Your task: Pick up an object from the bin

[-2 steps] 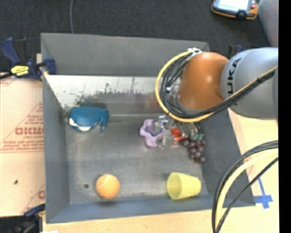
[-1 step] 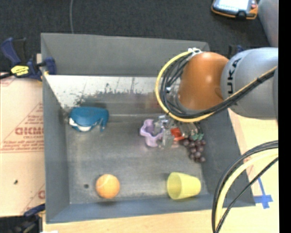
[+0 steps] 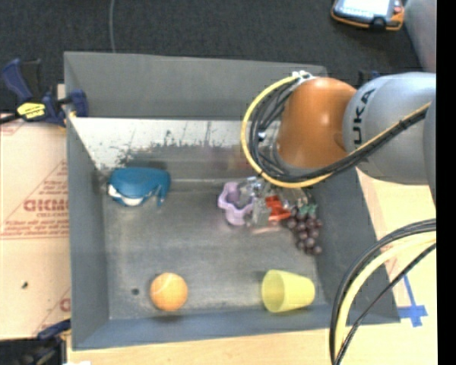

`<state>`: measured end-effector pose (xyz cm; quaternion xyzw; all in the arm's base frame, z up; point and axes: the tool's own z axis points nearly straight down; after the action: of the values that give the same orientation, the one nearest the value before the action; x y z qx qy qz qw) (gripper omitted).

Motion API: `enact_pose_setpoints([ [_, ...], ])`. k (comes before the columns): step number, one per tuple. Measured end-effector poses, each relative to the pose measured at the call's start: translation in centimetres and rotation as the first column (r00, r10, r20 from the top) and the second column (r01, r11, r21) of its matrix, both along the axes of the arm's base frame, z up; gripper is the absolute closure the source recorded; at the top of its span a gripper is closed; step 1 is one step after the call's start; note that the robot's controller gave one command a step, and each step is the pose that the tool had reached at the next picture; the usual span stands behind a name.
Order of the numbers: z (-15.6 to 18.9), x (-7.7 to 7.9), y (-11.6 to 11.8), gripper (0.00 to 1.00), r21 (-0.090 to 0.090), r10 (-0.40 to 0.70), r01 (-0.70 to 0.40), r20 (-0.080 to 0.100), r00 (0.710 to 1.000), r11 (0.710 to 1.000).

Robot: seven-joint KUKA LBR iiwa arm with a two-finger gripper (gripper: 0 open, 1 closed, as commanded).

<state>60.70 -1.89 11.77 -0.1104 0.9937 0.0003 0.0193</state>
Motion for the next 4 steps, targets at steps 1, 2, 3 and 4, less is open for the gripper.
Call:
enact_pose_setpoints([
  [1,1.3,0.3,-0.1,1.00,-0.001,0.005,-0.005,0.003,1.000,1.000],
  [2,1.7,0.8,-0.6,1.00,-0.001,0.011,-0.011,0.008,1.000,1.000],
  [3,1.4,0.5,0.4,1.00,0.002,-0.016,0.016,0.007,1.000,1.000],
  [4,-0.5,1.0,-1.0,1.00,0.000,-0.012,0.012,0.011,1.000,1.000],
])
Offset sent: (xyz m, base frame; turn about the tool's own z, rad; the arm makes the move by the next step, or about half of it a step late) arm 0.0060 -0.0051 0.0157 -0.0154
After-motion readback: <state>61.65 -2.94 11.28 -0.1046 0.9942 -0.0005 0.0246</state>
